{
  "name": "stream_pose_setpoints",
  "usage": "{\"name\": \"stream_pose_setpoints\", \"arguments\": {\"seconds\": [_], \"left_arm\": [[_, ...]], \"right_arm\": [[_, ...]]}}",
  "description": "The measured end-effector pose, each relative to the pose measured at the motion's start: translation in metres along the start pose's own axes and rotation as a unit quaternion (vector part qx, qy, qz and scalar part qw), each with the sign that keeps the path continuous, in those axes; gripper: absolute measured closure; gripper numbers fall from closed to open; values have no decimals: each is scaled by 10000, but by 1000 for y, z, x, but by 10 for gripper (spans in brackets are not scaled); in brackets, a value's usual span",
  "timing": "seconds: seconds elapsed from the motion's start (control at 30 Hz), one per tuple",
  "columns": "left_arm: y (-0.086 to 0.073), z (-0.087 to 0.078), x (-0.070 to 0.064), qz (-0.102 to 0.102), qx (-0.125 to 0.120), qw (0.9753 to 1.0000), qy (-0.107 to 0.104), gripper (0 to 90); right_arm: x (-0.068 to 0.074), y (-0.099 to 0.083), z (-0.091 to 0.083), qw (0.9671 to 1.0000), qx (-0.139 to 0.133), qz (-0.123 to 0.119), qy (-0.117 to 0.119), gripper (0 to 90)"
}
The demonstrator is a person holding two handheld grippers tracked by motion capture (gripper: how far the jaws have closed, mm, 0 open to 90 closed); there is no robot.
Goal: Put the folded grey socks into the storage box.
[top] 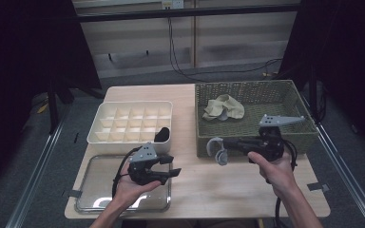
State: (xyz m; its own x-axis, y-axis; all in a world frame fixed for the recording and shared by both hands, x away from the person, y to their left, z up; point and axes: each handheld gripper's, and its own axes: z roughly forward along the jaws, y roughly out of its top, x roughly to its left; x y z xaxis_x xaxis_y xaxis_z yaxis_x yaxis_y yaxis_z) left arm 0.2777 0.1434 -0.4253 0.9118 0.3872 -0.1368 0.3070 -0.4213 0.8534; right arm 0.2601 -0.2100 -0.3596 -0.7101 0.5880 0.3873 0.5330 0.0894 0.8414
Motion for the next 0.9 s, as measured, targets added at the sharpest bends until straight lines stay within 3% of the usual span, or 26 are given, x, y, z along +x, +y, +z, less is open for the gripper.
{"name": "stream_pose_setpoints", "arguments": {"seconds": [0.17,0.23,0.6,0.8,0.9], "left_arm": [[6,6,-5,116,-52,9999,-109,557],[8,13,-7,125,-55,9998,-173,585],[3,39,-8,12,101,9996,-245,521],[-1,50,-9,64,273,9993,-229,536],[-4,53,-5,53,346,9993,-162,586]], "right_arm": [[2,-9,9,9999,103,6,36,877],[-3,-21,21,9996,262,39,51,878],[-8,-51,56,9975,624,209,259,877],[-8,-57,62,9968,714,202,292,877],[-8,-60,64,9962,741,228,389,877]]}}
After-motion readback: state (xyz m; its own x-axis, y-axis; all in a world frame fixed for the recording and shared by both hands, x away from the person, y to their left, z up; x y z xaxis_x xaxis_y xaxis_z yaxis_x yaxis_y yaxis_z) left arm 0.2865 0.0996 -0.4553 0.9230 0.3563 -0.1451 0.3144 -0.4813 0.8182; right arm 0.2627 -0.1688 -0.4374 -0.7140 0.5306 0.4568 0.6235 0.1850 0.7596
